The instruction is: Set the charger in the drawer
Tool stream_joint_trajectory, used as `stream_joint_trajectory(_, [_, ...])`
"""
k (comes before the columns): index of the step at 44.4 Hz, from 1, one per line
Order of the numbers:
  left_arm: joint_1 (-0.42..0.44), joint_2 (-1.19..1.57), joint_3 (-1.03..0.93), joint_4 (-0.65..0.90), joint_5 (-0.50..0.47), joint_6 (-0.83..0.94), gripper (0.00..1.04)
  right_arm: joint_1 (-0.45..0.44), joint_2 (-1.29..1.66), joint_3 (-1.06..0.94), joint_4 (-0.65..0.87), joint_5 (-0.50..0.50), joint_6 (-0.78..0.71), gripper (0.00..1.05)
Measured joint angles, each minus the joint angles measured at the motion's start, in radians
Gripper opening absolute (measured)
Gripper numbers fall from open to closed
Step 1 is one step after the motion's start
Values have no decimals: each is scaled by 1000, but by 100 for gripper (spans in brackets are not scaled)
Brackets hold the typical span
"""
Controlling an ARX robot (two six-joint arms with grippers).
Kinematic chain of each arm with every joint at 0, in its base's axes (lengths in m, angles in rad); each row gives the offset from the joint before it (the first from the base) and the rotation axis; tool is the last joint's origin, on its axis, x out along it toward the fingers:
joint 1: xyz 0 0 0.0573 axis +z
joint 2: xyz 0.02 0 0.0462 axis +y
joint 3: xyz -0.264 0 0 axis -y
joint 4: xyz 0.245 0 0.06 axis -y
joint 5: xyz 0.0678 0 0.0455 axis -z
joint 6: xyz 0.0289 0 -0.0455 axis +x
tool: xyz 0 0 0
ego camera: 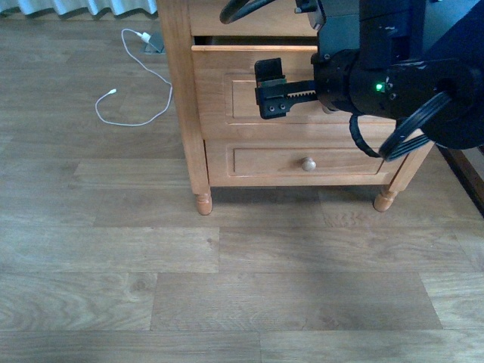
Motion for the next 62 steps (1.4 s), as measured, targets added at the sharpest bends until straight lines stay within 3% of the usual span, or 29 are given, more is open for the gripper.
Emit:
stream_joint_trajectory(11, [0,0,0,0,0,0,99,3,69,102,37,13,18,96])
stream_joint_trajectory(25, [0,0,0,0,0,0,99,0,67,90,94,21,26,96])
stream_joint_trajectory(44, [0,0,0,0,0,0,99,-134,-515,-486,71,-67,14,96])
stream_joint_trajectory(62, [0,0,0,0,0,0,99,-259,-1257,-781,-309,-114,92,96])
